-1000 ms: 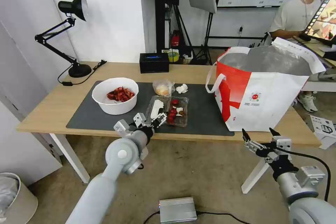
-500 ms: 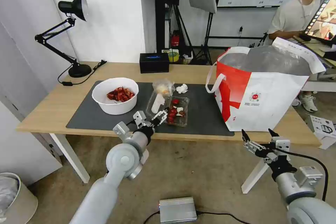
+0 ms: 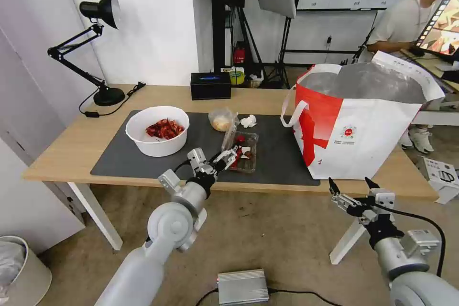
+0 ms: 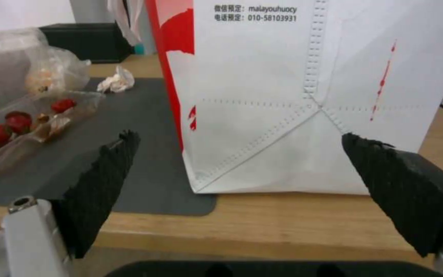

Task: Pick up the trash from the table and place it into the takeout bag.

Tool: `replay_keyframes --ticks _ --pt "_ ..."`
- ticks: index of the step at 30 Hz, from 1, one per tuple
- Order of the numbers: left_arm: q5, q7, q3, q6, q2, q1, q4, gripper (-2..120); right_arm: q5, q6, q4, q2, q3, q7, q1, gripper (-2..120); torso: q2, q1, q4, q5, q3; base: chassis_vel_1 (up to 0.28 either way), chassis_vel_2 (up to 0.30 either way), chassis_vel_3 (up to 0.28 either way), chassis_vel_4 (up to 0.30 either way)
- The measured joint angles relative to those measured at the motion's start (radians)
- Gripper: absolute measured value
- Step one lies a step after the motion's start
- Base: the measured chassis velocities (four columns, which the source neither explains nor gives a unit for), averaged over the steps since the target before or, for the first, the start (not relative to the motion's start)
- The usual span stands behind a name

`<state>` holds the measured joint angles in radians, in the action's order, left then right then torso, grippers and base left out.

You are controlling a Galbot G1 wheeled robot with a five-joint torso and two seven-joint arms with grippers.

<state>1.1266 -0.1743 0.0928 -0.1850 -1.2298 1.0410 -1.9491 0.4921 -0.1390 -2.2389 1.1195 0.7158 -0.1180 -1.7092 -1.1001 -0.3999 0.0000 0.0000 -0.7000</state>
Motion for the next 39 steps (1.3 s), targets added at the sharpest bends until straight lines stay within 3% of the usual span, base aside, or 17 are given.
replay_keyframes --ticks 1,9,14,17,19,21,23,25,30,39 --pt "-0.023 0.039 -0.013 0.002 0.009 -0.009 0.012 100 0.002 0.000 0.006 0.002 -0.003 0.000 0.005 100 0.000 0.000 0.0000 0.0000 0.000 0.000 0.000 0.000 0.000" --pt "-0.109 0.157 -0.041 0.013 0.029 -0.040 0.057 100 0.005 0.002 0.024 0.015 -0.005 0.000 0.012 100 0.000 0.000 -0.0001 0.0000 0.000 0.000 0.000 0.000 0.000" --pt "-0.208 0.197 -0.056 0.020 0.044 -0.062 0.099 100 0.005 0.003 0.029 0.024 -0.006 0.000 0.012 100 0.000 0.000 0.0000 0.0000 0.000 0.000 0.000 0.000 0.000" --pt "-0.267 0.213 -0.061 0.030 0.050 -0.079 0.127 93 0.006 0.003 0.029 0.030 -0.009 -0.001 0.012 100 0.000 0.000 -0.0001 -0.0001 0.000 0.000 0.000 0.000 0.000" --pt "-0.353 0.241 -0.064 0.050 0.062 -0.107 0.165 82 0.017 0.003 0.027 0.043 -0.015 -0.004 0.014 100 0.000 0.000 0.0000 -0.0001 0.000 0.000 0.000 0.000 0.000" --pt "-0.358 0.243 -0.064 0.051 0.063 -0.109 0.167 82 0.019 0.003 0.026 0.044 -0.015 -0.004 0.014 100 0.000 0.000 0.0000 -0.0001 0.000 0.000 0.000 0.000 0.000" --pt "-0.415 0.260 -0.066 0.070 0.081 -0.137 0.198 66 0.054 0.003 0.016 0.055 -0.024 -0.003 0.014 100 0.000 0.000 -0.0001 0.0000 0.000 0.000 0.000 0.000 0.000" --pt "-0.431 0.266 -0.067 0.075 0.086 -0.144 0.206 63 0.075 0.003 0.012 0.057 -0.026 -0.001 0.014 100 0.000 0.000 -0.0001 -0.0001 0.000 0.000 0.000 0.000 0.000" --pt "-0.520 0.303 -0.067 0.086 0.108 -0.152 0.222 38 0.236 0.009 0.000 0.050 -0.050 0.019 0.042 100 0.000 0.000 0.0000 -0.0001 0.000 0.000 0.000 0.000 0.000" --pt "-0.554 0.346 -0.069 0.087 0.118 -0.137 0.221 14 0.416 0.018 0.002 0.045 -0.093 0.034 0.089 100 0.000 0.000 0.0000 0.0000 0.000 0.000 0.000 0.000 0.000"
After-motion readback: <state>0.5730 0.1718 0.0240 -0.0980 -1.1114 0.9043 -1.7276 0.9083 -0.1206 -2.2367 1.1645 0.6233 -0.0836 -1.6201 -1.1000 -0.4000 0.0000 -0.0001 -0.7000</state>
